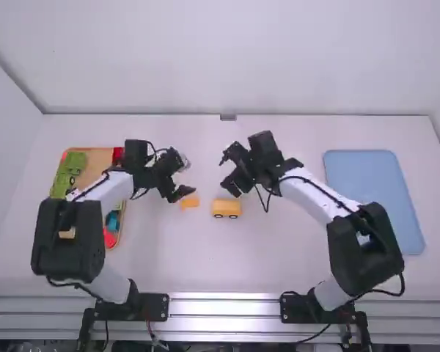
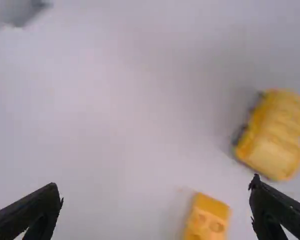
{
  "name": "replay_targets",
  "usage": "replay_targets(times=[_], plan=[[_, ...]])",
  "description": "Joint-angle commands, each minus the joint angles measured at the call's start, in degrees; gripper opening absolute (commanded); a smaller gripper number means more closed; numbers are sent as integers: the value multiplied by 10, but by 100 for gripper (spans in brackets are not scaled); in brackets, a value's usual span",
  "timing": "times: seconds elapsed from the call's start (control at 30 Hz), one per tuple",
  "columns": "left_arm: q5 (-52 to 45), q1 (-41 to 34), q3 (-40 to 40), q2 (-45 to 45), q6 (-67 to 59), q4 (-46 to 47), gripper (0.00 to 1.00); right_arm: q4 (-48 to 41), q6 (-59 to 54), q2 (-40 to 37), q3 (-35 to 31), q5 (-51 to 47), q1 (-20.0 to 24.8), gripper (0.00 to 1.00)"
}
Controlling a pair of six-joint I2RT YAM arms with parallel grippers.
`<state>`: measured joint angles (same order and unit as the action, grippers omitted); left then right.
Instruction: Assemble lego blocks to make yellow taxi
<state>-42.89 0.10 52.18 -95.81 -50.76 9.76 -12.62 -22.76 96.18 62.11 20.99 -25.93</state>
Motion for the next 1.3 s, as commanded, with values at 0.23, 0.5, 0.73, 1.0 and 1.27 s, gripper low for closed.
replay_targets(times=[0.23,0.5,0.73,1.0,1.27], plan=[[-112,-1,-17,-84,-300,26,99,-58,-139,-36,-33,212,91,98],[-101,-1,-52,-86,-290,-16,99,-54,-153,-36,-59,234,125,98],[-102,24,-51,-148,-223,-87,99,-58,-232,-36,-59,228,124,98],[-213,99,-55,-177,-288,-67,99,-56,-232,-36,-59,207,107,98],[-227,81,-65,-228,-258,-149,98,-27,-232,-36,-59,209,88,98]])
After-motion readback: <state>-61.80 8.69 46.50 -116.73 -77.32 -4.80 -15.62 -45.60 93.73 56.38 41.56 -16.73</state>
